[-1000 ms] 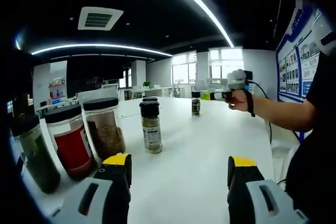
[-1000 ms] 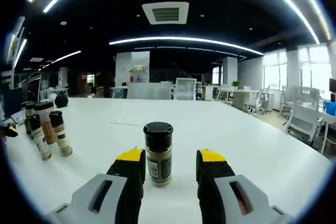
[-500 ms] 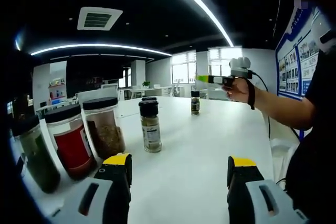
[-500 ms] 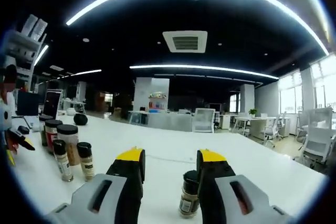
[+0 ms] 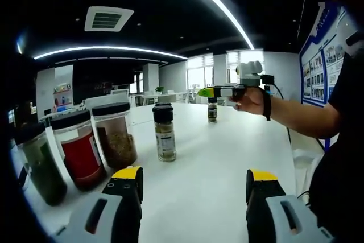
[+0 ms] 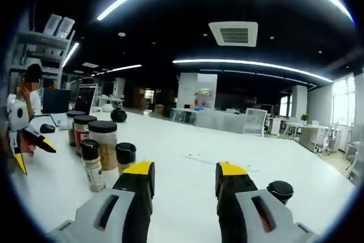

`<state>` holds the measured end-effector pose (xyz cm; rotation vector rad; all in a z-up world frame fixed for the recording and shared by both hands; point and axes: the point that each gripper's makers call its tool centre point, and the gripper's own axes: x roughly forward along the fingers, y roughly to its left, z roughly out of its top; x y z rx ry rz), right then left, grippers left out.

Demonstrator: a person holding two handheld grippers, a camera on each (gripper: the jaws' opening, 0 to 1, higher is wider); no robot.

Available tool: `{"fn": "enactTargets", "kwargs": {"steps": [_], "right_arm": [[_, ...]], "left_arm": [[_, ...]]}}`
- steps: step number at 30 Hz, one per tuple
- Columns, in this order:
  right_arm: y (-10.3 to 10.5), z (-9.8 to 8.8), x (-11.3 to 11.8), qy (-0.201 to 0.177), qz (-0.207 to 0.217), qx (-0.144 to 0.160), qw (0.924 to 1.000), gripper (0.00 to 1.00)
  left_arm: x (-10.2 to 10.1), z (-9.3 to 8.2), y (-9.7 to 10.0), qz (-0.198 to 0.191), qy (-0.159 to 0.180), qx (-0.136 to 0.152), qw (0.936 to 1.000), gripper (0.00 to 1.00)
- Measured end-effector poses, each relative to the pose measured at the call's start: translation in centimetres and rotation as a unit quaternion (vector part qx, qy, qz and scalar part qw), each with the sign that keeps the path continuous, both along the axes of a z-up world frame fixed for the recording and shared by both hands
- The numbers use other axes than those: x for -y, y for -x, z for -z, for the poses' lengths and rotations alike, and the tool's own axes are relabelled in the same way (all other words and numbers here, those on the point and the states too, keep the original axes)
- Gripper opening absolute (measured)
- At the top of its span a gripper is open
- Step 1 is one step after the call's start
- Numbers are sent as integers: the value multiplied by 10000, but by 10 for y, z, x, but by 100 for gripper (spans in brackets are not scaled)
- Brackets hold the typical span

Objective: Pick up the mixed condiments and ingredients on the table and sort them into separate groups

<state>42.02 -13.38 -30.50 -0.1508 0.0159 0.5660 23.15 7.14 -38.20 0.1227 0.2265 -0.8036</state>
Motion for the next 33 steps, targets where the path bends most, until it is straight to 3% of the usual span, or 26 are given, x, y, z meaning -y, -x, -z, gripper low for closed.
{"fn": "enactTargets", "kwargs": {"steps": [12,16,21,33], "right_arm": [[-3,36,-65,532,-775,-349,9950,44],[0,43,-82,535,-937,-440,9932,43],[1,57,-99,546,-1040,-621,9911,43],[-2,71,-120,568,-1188,-676,9890,40]], "left_arm": [[-5,3,3,3,-42,-53,10000,73],[-9,4,2,-53,-73,-62,9999,73],[-10,4,2,-65,-54,-68,9999,73],[-10,8,5,-43,-67,-129,9999,73]]}}
